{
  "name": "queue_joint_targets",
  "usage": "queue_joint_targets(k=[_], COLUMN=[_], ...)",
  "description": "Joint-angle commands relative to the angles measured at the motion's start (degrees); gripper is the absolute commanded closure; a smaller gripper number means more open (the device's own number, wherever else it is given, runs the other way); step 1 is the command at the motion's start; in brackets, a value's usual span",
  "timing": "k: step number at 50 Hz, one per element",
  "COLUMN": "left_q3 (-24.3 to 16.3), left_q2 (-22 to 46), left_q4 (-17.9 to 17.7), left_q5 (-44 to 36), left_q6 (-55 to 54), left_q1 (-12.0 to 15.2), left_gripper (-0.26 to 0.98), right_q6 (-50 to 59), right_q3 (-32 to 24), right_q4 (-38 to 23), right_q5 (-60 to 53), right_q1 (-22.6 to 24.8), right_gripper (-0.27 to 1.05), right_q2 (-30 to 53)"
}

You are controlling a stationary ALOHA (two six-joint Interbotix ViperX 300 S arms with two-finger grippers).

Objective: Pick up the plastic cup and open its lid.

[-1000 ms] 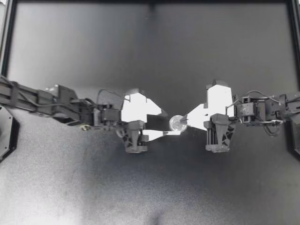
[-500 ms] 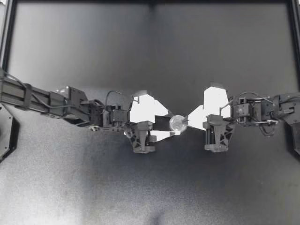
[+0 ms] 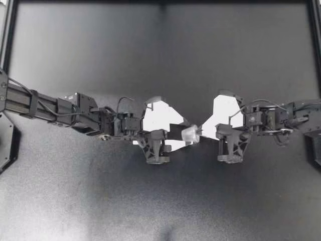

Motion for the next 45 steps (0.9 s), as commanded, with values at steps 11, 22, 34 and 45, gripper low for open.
queue_joint_targets(k=[11,22,34,45], left_q3=[-1.8,-1.8,-1.7,-1.5], left_q2=[-0.5,-0.5,-0.5,-0.5], left_q4=[0.1,-0.4,-0.4,-0.4], left_q5=[1.5,1.6,1.6,1.7], left_q6=[-0.3,-0.4,-0.4,-0.4], left_q1=[-0.4,-0.4,-0.4,-0.4], left_gripper=[0.16,0.24,0.34,0.50], right_q6=[-0.1,0.0,0.1,0.1], right_q3=[-1.6,-1.6,-1.4,-0.9], right_q4=[0.1,0.1,0.1,0.1], right_q5=[-0.3,0.0,0.0,0.1], right_q1=[-0.4,-0.5,-0.2,-0.1], right_gripper=[0.94,0.94,0.94,0.94], right_q2=[0.3,0.0,-0.2,-1.1])
